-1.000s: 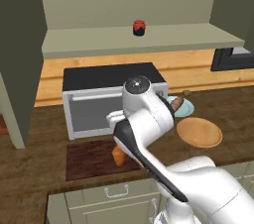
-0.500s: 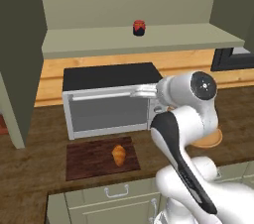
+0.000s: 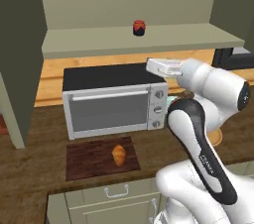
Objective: From the different types of pastries on the counter, select a croissant and place it on the cutting board. Then retrieve a jar of jam from the cabinet and place it alongside the croissant on the cutting board.
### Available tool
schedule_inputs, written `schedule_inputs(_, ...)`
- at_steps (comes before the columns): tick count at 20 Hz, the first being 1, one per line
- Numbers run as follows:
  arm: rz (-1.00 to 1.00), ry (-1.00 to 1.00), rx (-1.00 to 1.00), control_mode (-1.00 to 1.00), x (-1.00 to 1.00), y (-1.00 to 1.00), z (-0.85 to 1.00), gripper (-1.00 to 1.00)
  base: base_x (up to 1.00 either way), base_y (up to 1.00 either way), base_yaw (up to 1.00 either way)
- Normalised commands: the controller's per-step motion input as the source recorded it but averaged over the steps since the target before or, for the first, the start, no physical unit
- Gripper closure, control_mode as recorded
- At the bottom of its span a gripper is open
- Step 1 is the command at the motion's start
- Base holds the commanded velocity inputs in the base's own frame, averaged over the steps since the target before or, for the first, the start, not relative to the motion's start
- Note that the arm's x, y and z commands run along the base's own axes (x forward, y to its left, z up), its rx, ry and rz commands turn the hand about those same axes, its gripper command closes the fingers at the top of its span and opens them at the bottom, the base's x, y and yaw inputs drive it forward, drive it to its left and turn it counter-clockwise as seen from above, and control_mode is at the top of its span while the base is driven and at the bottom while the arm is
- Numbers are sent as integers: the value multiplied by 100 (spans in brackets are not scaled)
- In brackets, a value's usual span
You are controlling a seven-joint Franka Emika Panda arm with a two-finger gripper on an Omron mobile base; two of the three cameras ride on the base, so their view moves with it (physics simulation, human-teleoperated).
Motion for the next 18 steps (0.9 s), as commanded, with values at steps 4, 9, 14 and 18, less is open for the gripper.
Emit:
schedule_inputs(4, 21, -49, 0, -100, -8, -36, 58, -100, 0, 0, 0)
schedule_inputs(9, 13, -29, 0, -100, 12, -38, 64, -100, 0, 0, 0)
schedule_inputs(14, 0, -3, -7, -100, 45, 0, 19, -100, 0, 0, 0)
schedule_inputs(18, -8, 0, -8, -100, 23, -37, 32, -100, 0, 0, 0)
